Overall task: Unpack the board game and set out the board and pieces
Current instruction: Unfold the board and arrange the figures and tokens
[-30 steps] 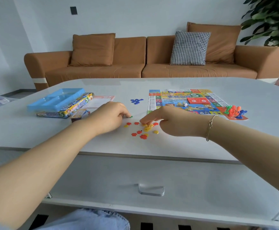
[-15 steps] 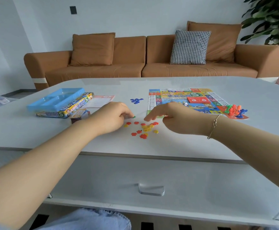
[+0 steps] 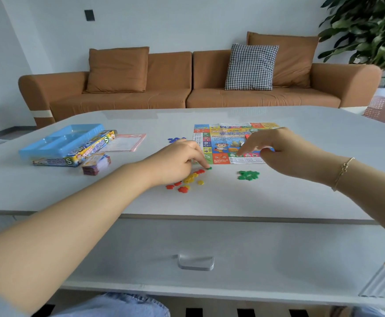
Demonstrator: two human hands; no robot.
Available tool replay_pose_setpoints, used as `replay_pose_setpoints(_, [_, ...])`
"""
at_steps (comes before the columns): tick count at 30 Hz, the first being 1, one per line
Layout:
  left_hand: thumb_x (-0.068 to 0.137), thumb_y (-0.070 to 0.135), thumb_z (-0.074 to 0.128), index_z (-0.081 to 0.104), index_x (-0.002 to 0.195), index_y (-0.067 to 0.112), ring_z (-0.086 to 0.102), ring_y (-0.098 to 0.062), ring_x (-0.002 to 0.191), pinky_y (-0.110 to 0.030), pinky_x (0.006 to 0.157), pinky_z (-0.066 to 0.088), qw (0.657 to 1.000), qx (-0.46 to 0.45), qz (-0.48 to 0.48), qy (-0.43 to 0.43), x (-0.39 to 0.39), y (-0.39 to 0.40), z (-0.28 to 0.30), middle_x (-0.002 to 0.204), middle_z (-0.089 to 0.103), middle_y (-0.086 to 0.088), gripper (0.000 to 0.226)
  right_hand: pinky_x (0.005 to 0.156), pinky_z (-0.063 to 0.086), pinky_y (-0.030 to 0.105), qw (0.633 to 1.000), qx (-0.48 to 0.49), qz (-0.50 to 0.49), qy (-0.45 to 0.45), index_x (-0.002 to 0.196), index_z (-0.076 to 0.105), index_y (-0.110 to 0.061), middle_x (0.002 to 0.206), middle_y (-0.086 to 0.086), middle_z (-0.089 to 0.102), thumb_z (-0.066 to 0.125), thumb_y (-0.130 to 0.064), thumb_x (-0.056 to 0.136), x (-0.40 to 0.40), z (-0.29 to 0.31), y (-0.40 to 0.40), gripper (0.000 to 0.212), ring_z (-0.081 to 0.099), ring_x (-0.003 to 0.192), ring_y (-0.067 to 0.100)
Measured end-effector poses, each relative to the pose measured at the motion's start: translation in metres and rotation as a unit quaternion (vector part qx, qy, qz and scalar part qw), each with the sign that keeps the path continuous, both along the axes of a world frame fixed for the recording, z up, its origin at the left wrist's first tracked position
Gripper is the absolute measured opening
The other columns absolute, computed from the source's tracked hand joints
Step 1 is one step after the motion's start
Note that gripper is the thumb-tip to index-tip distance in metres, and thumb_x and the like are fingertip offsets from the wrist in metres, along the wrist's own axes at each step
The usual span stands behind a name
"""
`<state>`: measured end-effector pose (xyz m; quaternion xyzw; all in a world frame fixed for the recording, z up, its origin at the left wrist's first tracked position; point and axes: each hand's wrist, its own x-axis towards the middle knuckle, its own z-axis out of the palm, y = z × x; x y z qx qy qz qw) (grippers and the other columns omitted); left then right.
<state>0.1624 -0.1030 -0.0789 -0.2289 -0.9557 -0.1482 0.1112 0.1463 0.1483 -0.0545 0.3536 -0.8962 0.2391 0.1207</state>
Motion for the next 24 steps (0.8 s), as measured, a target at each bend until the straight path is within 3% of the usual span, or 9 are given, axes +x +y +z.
replay_pose_setpoints(4, [0.080,-0.015,0.031,0.071,0.108,0.019,0.044,-0.014,0.113,-0.015,0.095,0.036,1.000,-0.003,-0.024,-0.009,0.001,0.025,0.003,0.116,0.056,0.002,0.059,0.065,0.035,0.000,1.000,0.015,-0.017,-0.010,0.095,0.071,-0.028,0.085,-0.017,0.061,0.039,0.009,0.082,-0.001,-0.005,0.016,0.050,0.058,0.086,-0.001])
replay_pose_setpoints(6, [0.082,-0.016,0.031,0.069,0.111,0.018,0.043,-0.013,0.110,0.001,0.083,0.033,0.999,-0.009,-0.035,-0.011,0.004,0.036,0.003,0.114,0.055,0.004,0.059,0.069,0.039,0.006,0.999,0.029,-0.020,-0.007,0.094,0.069,-0.033,0.087,-0.017,0.062,0.039,0.006,0.084,-0.002,-0.009,0.025,0.051,0.059,0.087,0.000])
replay_pose_setpoints(7, [0.082,-0.015,0.031,0.069,0.111,0.019,0.043,-0.015,0.111,0.001,0.084,0.031,0.999,-0.011,-0.045,-0.006,0.004,0.040,0.003,0.115,0.057,0.003,0.059,0.072,0.045,0.016,0.999,0.031,-0.022,-0.006,0.092,0.068,-0.037,0.089,-0.015,0.064,0.039,0.005,0.083,-0.003,-0.011,0.029,0.052,0.060,0.089,0.002])
replay_pose_setpoints(9, [0.082,-0.014,0.033,0.070,0.111,0.020,0.046,-0.018,0.113,-0.018,0.098,0.032,0.998,-0.019,-0.063,-0.001,0.001,0.046,0.002,0.117,0.059,0.002,0.058,0.073,0.052,0.037,0.999,0.032,-0.028,-0.002,0.091,0.067,-0.040,0.093,-0.013,0.066,0.039,0.004,0.083,-0.003,-0.014,0.037,0.052,0.061,0.091,0.004])
replay_pose_setpoints(12, [0.083,-0.012,0.036,0.071,0.109,0.021,0.048,-0.017,0.112,-0.029,0.100,0.034,0.997,-0.009,-0.070,-0.010,-0.002,0.049,0.001,0.116,0.061,0.001,0.054,0.077,0.051,0.039,0.999,0.027,-0.020,-0.001,0.093,0.068,-0.037,0.095,-0.011,0.066,0.042,0.002,0.083,-0.001,-0.016,0.044,0.048,0.062,0.092,0.010])
replay_pose_setpoints(15, [0.084,-0.011,0.038,0.071,0.108,0.017,0.053,-0.017,0.111,-0.018,0.095,0.037,0.997,0.001,-0.074,-0.012,0.003,0.052,0.003,0.116,0.062,0.000,0.050,0.081,0.051,0.041,1.000,0.029,-0.004,-0.004,0.096,0.070,-0.033,0.095,-0.013,0.066,0.046,-0.003,0.082,0.002,-0.018,0.046,0.041,0.062,0.090,0.011])
replay_pose_setpoints(18, [0.090,-0.006,0.042,0.070,0.110,0.013,0.056,-0.012,0.102,0.004,0.077,0.034,0.999,0.020,-0.050,-0.011,0.009,0.044,0.009,0.116,0.061,0.003,0.040,0.081,0.053,0.041,0.999,0.032,0.011,-0.011,0.099,0.071,-0.031,0.095,-0.016,0.066,0.052,-0.007,0.083,0.006,-0.019,0.044,0.035,0.063,0.087,0.009])
replay_pose_setpoints(21, [0.092,-0.001,0.047,0.073,0.105,0.016,0.058,-0.011,0.104,-0.014,0.091,0.041,0.998,0.059,-0.033,0.012,0.013,0.029,0.016,0.109,0.064,0.003,0.033,0.084,0.051,0.035,0.999,0.029,0.028,-0.008,0.101,0.071,-0.027,0.096,-0.016,0.065,0.053,-0.006,0.084,0.010,-0.017,0.036,0.033,0.064,0.086,0.007])
replay_pose_setpoints(24, [0.091,-0.002,0.047,0.074,0.099,0.018,0.060,-0.012,0.097,-0.022,0.088,0.044,0.998,0.050,0.010,0.033,0.019,0.006,0.022,0.104,0.066,0.003,0.035,0.083,0.050,0.034,0.998,0.034,0.058,0.009,0.103,0.070,-0.025,0.100,-0.013,0.065,0.051,-0.004,0.086,0.015,-0.016,0.020,0.033,0.063,0.087,0.008])
